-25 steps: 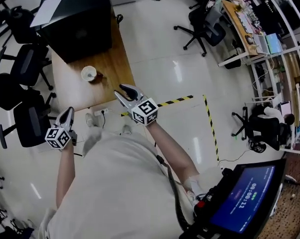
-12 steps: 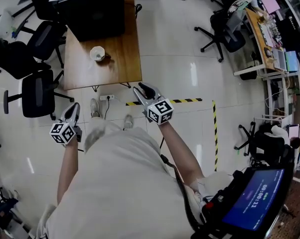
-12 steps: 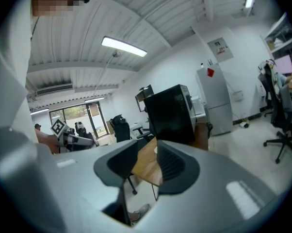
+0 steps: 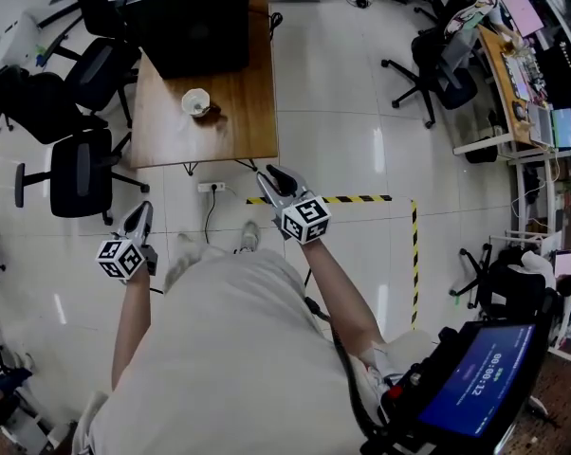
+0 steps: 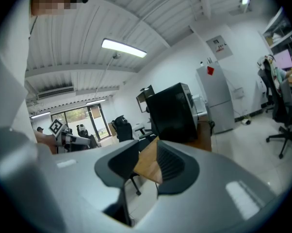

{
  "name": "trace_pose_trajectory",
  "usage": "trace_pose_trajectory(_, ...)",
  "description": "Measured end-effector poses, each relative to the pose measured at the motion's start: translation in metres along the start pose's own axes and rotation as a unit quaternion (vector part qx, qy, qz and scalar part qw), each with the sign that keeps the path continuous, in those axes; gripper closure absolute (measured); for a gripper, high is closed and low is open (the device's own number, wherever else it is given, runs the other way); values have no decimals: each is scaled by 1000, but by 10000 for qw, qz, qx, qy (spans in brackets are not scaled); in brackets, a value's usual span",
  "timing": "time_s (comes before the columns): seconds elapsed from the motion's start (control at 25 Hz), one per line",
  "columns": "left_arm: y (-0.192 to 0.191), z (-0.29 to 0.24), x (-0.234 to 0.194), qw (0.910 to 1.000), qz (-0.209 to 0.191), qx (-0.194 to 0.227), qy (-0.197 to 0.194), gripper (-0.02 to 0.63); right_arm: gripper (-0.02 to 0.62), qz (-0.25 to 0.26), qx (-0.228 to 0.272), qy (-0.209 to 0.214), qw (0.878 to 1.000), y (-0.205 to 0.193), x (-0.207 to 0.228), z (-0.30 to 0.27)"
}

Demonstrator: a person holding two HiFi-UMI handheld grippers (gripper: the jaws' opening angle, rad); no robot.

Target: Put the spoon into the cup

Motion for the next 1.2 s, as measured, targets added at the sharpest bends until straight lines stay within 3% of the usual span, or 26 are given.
trace_pose_trajectory(0.36,7,-3,-42,9997,150,20,-170,604,488,244,-223,-148,9993,-14,-30,-21)
trace_pose_trajectory(0.72,13,-25,-62,9940,-76,-389,-1019,604,488,1055,-277,-889,9901,-21,-60,-44)
trace_pose_trajectory(1.0,36,-36,-83,9890,-57,-338,-1439,604,488,1115,-183,-1070,9878,-13,-92,-72)
trace_pose_trajectory(1.2,35,-39,-94,9876,45,-323,-1536,604,488,1083,-189,-1178,9869,-9,-100,-72)
Point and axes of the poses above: the fingertips, and each gripper's own axes: z backward along the fingers, x to its right, y out of its top, the point moved 3 cm from there along z, backward along the fingers, and after that the axes turned 7 degrees about x, right-handed, at the moved point
